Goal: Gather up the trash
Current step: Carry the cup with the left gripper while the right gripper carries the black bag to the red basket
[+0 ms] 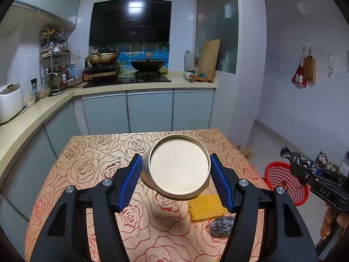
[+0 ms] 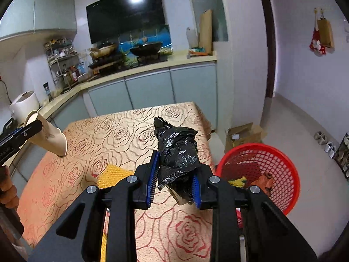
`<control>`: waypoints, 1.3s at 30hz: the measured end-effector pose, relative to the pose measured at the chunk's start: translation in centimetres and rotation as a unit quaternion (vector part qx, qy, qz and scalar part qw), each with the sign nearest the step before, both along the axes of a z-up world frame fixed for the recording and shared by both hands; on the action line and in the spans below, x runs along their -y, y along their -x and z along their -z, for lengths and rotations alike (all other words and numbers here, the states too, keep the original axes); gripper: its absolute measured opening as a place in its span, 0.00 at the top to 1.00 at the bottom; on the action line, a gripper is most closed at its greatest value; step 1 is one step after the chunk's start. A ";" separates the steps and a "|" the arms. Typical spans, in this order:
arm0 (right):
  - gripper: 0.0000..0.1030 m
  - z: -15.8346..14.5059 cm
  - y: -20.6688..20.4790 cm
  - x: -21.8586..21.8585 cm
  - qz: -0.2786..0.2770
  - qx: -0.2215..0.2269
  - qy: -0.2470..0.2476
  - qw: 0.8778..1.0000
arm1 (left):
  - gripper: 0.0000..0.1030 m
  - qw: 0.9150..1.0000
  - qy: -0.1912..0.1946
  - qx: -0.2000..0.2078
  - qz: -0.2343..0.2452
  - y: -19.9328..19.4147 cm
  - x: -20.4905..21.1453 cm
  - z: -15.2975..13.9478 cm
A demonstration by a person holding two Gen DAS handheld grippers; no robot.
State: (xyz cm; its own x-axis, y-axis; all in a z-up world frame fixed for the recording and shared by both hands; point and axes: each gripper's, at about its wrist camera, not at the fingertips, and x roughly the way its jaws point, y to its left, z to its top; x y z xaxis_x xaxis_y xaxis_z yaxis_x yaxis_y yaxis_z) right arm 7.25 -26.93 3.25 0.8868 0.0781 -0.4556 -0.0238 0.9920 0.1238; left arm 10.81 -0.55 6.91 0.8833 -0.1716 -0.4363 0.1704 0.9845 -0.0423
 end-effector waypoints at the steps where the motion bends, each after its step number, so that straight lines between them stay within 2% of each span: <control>1: 0.74 -0.2 0.2 0.5 0.006 0.002 0.000 1.000 | 0.41 1.000 0.001 0.001 0.004 0.0 0.3 0.0; 12: 0.74 -1.0 2.4 5.5 0.065 0.015 -0.004 0.998 | 0.41 0.996 0.001 0.017 0.086 -0.3 7.9 -1.3; 22: 0.74 -0.7 4.1 10.4 0.122 0.015 -0.006 0.992 | 0.41 0.987 0.006 0.005 0.158 -1.9 15.2 -1.1; 30: 0.74 0.3 4.2 12.6 0.148 0.005 -0.009 0.989 | 0.41 0.976 0.039 -0.041 0.212 -4.2 20.1 0.9; 39: 0.74 1.9 3.2 14.3 0.164 -0.015 -0.013 0.986 | 0.41 0.966 0.042 -0.078 0.244 -6.6 24.2 3.9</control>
State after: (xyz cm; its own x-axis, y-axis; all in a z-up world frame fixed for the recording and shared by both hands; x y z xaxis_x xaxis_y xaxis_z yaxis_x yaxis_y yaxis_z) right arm 4.03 -41.23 1.31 0.8530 -0.1983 -0.4829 0.3016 0.9422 0.1458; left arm 17.38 -24.72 3.06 0.6137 -0.5907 -0.5239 0.5978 0.7811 -0.1805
